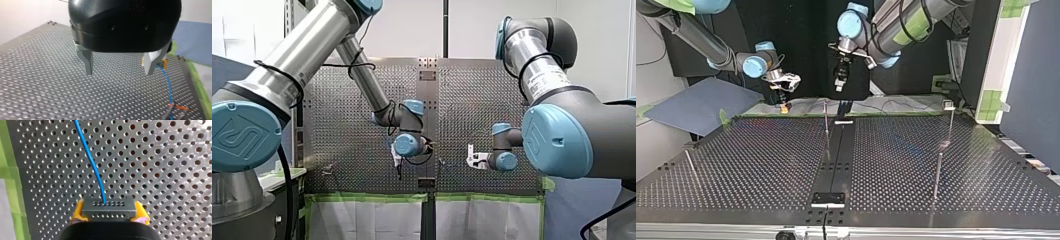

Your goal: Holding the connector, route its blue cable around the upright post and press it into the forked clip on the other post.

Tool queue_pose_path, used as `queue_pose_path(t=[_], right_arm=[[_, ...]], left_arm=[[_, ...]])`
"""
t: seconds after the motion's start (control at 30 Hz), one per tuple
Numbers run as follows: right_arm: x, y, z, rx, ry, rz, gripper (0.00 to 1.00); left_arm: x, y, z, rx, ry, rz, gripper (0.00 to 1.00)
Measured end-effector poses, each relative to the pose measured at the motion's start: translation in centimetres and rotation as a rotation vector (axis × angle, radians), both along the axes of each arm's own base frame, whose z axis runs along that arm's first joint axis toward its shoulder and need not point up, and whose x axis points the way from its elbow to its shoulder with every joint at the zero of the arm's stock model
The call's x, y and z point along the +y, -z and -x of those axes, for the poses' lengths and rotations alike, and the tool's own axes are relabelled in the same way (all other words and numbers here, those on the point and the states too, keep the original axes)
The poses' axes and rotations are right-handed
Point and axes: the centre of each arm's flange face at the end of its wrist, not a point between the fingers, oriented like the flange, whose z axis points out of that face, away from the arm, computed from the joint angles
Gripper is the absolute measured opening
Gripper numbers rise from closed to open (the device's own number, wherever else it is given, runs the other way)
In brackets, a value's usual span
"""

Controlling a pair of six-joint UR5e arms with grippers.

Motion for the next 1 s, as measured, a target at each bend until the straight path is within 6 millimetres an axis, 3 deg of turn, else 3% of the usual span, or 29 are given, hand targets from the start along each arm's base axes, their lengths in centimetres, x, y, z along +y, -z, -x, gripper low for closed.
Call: queue_pose_path(t=[0.27, 1.0], right_arm=[[-0.1, -0.1, 0.0, -0.004, 0.0, 0.005, 0.0], [0.0, -0.1, -0.2, -0.006, -0.007, 0.006, 0.0]], left_arm=[[1.2, -1.8, 1.1, -0.039, -0.007, 0.04, 1.0], [6.4, -5.4, 7.1, -0.049, -0.048, 0.044, 1.0]])
